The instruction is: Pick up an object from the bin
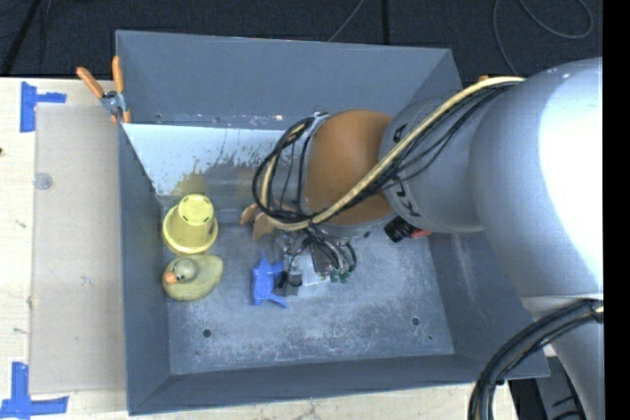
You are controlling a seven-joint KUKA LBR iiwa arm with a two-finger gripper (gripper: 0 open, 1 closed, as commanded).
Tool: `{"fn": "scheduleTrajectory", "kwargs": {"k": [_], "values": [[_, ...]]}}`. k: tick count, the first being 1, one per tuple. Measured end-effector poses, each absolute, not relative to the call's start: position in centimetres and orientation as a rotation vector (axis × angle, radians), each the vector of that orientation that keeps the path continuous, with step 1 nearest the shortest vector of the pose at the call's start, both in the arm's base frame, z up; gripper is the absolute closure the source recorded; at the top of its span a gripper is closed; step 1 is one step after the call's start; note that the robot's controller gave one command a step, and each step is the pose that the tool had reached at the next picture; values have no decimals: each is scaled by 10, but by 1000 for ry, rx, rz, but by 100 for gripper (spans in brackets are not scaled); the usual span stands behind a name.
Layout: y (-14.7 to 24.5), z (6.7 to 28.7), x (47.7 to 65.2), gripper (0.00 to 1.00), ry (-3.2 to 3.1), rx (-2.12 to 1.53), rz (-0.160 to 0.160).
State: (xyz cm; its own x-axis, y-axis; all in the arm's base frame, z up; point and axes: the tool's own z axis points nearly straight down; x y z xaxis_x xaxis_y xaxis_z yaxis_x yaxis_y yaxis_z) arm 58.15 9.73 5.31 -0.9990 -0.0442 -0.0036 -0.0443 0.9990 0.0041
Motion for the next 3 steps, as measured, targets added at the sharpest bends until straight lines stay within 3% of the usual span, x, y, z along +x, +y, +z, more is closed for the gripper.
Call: {"fn": "scheduleTrajectory", "kwargs": {"k": [1,2,3], "values": [[97,55,581,100,3138,-28,7],[95,84,575,100,3150,5,2],[95,123,585,100,3133,74,9]]}}
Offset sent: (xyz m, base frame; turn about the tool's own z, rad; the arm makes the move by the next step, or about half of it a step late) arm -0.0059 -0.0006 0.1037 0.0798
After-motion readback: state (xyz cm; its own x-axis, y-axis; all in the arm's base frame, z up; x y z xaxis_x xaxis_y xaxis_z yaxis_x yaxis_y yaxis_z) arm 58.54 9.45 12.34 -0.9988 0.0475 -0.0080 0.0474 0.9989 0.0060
